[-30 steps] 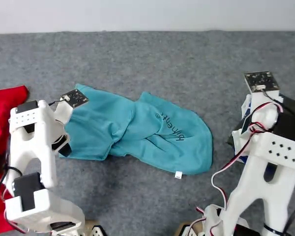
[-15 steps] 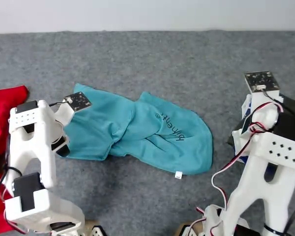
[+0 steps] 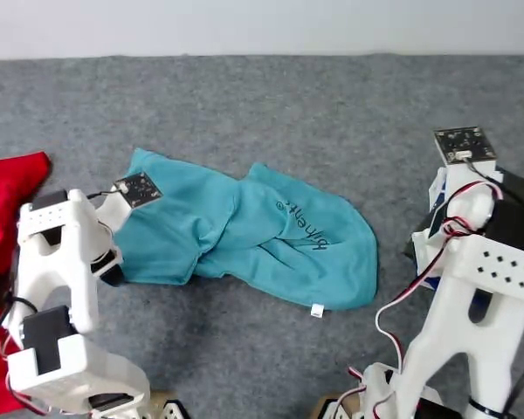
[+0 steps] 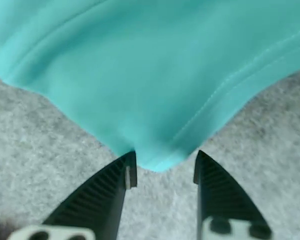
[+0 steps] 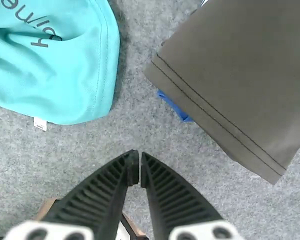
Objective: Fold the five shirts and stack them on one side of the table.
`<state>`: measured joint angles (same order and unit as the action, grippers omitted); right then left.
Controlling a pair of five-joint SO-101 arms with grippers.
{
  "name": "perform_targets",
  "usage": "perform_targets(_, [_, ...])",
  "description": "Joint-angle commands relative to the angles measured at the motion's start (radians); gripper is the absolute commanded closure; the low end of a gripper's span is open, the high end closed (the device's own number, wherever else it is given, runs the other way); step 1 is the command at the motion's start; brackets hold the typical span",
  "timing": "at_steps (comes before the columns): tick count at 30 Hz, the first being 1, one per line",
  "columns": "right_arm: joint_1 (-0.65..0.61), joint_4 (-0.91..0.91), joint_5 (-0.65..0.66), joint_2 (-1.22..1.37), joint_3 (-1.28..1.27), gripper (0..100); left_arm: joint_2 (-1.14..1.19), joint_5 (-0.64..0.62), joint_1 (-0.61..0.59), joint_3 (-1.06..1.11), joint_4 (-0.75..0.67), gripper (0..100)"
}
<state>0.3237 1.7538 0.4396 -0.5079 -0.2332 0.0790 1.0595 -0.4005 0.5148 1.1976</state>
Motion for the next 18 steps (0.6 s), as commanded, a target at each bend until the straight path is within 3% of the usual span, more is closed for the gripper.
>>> perform_targets(1, [0.013,0.041,0.000,-0.035,0.005,99.0,-0.005,0.008,0.006,0.004,-0.020,80])
perform_targets(9, [0.013,0.041,0.000,-0.036,0.006,99.0,0.078,-0.029,0.009,0.064,-0.164,81])
perform_targets(18, [0.010,0.041,0.000,-0.036,0.006,99.0,0.124,-0.034,0.017,-0.033,-0.066,99])
